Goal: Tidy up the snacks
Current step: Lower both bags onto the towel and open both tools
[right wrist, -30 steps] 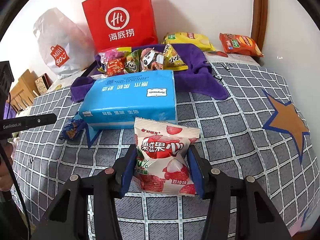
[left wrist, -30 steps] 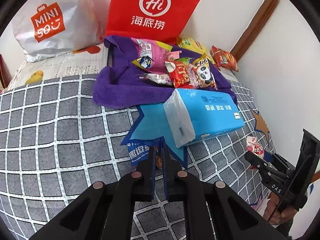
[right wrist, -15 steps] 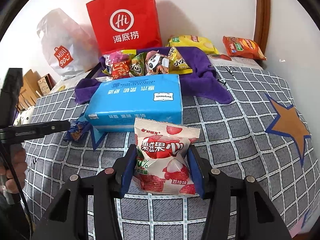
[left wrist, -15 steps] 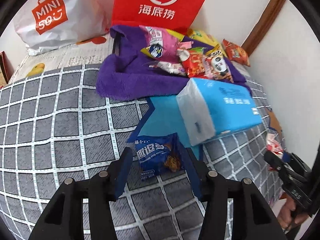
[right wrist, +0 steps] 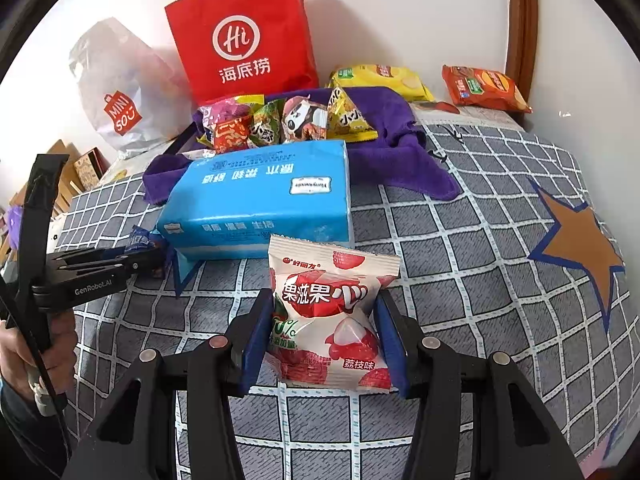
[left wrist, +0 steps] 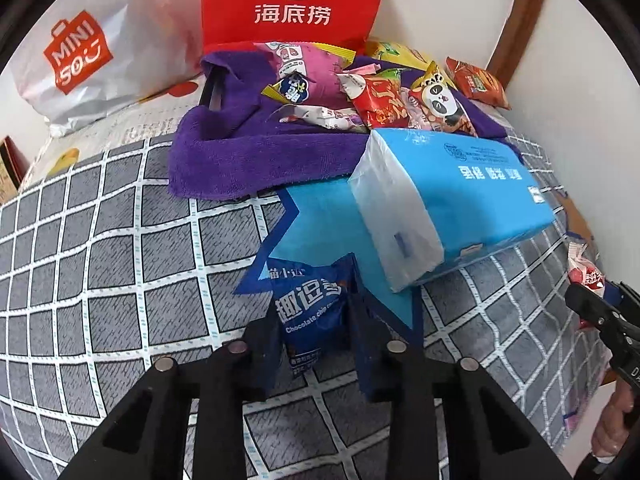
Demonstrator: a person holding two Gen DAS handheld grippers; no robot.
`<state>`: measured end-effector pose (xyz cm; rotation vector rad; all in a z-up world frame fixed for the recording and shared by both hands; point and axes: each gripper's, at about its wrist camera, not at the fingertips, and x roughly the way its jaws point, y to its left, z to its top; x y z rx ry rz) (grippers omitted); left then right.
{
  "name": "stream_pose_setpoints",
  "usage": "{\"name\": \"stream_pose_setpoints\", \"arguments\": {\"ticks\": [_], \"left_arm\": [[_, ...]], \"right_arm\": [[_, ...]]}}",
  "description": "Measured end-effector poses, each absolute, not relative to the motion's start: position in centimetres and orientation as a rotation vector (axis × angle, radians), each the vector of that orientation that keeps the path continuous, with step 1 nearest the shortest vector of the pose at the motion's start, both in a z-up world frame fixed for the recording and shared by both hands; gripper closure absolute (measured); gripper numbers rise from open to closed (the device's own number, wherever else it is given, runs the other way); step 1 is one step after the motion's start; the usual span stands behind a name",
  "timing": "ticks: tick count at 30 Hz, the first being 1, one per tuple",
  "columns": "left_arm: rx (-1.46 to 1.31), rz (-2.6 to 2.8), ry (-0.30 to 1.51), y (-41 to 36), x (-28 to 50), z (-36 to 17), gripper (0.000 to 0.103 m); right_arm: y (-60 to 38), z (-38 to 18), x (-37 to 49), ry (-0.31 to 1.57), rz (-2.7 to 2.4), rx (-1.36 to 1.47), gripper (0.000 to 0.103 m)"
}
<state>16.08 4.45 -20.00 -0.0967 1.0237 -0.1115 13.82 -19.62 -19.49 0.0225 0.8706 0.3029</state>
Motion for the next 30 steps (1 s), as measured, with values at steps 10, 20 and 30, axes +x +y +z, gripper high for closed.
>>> {"name": "stream_pose_setpoints", "arguments": {"ticks": [10, 20, 30], "left_arm": [[-0.127, -0.132, 0.964, 5.5, 14.7, -16.0, 0.088], [-0.168, -0.163, 0.901, 6.3, 17.7, -11.1, 0.088], [-0.188, -0.183, 0.874, 5.9, 25.0, -8.4, 0.088]], "right_arm": [[-18.4, -15.9, 14.3, 0.799, 0.344, 0.0, 0.053], [-16.9, -12.3, 18.6, 0.736, 0.388, -0.018, 0.053], [-15.6, -10.7, 26.3, 0.699, 0.404, -0.049, 0.053]]}}
